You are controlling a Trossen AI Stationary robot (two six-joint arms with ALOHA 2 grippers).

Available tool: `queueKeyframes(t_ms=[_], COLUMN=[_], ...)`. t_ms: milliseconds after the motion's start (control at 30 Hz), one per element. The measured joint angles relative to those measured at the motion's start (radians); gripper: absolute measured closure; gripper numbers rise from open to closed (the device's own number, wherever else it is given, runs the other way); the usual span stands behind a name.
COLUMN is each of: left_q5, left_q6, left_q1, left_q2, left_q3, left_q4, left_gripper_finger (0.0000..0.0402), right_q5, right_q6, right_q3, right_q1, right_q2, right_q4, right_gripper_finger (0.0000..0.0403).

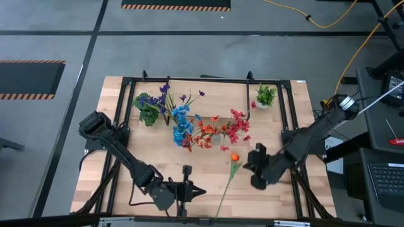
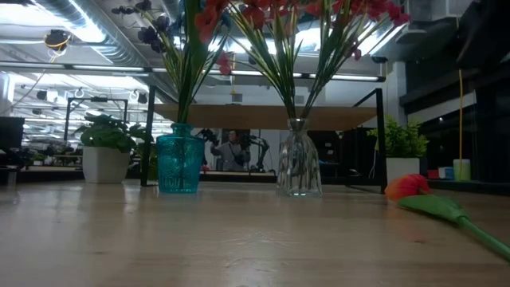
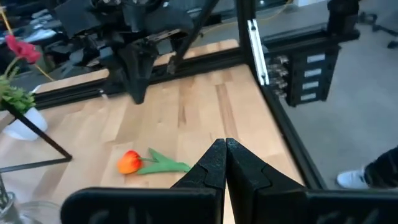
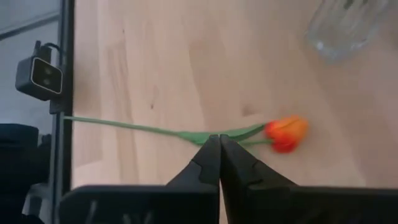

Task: Pick and place flowers into a vace then onto a shelf
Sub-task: Put the red orange flower into the transparent vase

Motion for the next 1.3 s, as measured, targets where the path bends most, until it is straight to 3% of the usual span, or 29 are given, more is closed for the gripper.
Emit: queueKeyframes(t_ms=[200,467,700,867,1033,1300], left_q5=[0.006,0.203,0.215,0.216,0.224,0.226], left_q6=[-0.018,0.017,0.026,0.006,0.000,0.000], left_q1=[-0.036,-0.085,-0.121,-0.144,-0.164,-0.190], left_q2=[0.000,0.000,0.000,0.000,0.000,0.000], left_q3=[0.000,0.000,0.000,0.000,0.000,0.000], left_q4=[-0.107,-0.139,-0.200,-0.250,-0.290,-0.346], left_gripper_finger=[0.0398,0.0398,0.0398,0.0398,0.0398,0.0398], right_q5=[0.024,0.022,0.024,0.022,0.022,0.022], right_q6=[0.231,0.524,0.743,0.888,1.054,1.081], right_q3=[0.245,0.620,0.899,0.994,0.998,0.994], right_q1=[0.082,0.138,0.141,0.136,0.126,0.086], right_q2=[0.245,0.544,0.744,0.825,0.849,0.885], right_q4=[-0.174,-0.412,-0.593,-0.694,-0.767,-0.773], right_gripper_finger=[0.0402,0.0403,0.0403,0.0403,0.0403,0.0385])
